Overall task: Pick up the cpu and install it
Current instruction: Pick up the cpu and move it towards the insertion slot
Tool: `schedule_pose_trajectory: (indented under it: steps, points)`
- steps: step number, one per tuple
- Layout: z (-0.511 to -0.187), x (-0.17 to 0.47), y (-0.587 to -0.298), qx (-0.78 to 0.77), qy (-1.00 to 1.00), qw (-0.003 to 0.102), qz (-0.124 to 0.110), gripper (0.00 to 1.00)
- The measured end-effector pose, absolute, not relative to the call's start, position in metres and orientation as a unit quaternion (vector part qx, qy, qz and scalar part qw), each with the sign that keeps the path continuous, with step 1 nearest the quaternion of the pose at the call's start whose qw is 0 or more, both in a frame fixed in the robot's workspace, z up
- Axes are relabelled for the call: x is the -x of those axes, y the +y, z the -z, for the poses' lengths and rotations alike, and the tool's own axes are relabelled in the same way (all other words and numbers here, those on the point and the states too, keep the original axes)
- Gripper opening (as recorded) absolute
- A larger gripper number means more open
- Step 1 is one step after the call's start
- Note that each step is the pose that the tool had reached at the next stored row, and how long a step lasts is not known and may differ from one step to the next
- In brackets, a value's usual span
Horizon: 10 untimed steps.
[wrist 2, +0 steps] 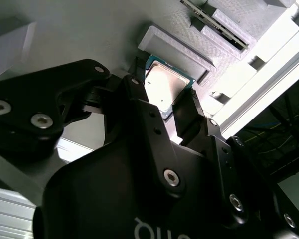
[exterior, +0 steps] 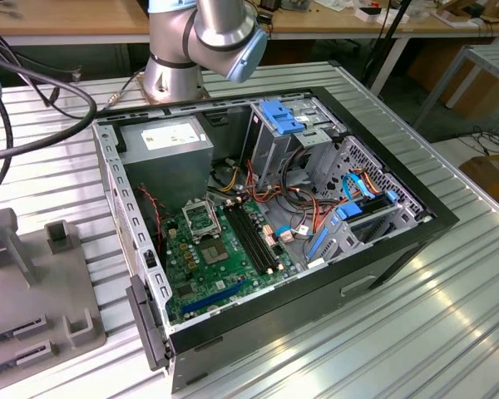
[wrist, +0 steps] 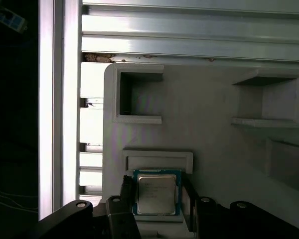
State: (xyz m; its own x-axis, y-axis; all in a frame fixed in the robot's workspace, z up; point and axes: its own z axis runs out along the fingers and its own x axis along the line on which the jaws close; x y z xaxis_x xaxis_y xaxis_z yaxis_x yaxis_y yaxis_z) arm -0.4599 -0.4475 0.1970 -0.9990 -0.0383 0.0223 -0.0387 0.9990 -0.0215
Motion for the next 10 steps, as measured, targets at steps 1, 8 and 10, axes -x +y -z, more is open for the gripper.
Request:
schedule_pose_trajectory:
  steps: [1,8,10]
  points:
    - [-0.1965,0.4599,-0.4475,-0.019,-1.0,0.011,-0.011,0.48]
    - [-0.1963,0.4593,-0.4475,-0.019,-1.0,0.011,-0.011,0.48]
    - [-0.1962,0.4593,-0.4475,-0.019,-1.0,0.011,-0.011,0.55]
